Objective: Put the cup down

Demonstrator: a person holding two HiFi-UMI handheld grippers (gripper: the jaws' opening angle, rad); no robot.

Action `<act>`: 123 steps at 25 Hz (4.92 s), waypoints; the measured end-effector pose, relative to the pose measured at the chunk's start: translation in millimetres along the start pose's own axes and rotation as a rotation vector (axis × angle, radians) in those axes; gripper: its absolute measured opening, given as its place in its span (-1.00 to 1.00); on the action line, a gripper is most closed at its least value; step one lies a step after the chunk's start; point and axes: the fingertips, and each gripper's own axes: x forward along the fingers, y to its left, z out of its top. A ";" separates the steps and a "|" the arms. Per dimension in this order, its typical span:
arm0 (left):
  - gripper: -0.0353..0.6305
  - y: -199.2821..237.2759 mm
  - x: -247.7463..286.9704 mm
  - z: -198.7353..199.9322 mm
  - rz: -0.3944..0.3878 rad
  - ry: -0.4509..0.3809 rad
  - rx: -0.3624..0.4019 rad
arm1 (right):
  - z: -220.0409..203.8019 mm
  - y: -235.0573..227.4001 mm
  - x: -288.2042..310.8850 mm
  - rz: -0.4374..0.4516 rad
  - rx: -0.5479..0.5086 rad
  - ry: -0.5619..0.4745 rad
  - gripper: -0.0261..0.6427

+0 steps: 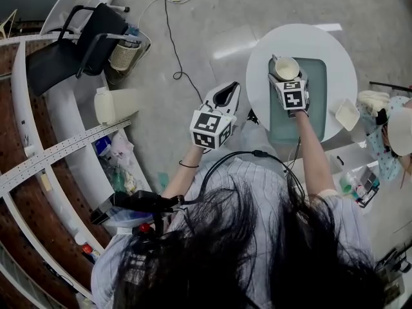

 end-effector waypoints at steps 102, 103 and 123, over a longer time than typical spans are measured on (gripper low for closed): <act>-0.83 -35.9 -213.4 -81.1 -0.455 -0.073 0.127 | -19.6 272.1 -302.2 -0.241 0.656 -0.548 -0.47; -0.83 -39.1 -215.3 -82.1 -0.454 -0.074 0.130 | -20.7 273.4 -305.1 -0.239 0.654 -0.552 -0.48; -0.83 -105.9 -305.8 -135.6 -0.402 -0.111 0.201 | -90.9 334.2 -377.8 -0.162 0.600 -0.620 -0.60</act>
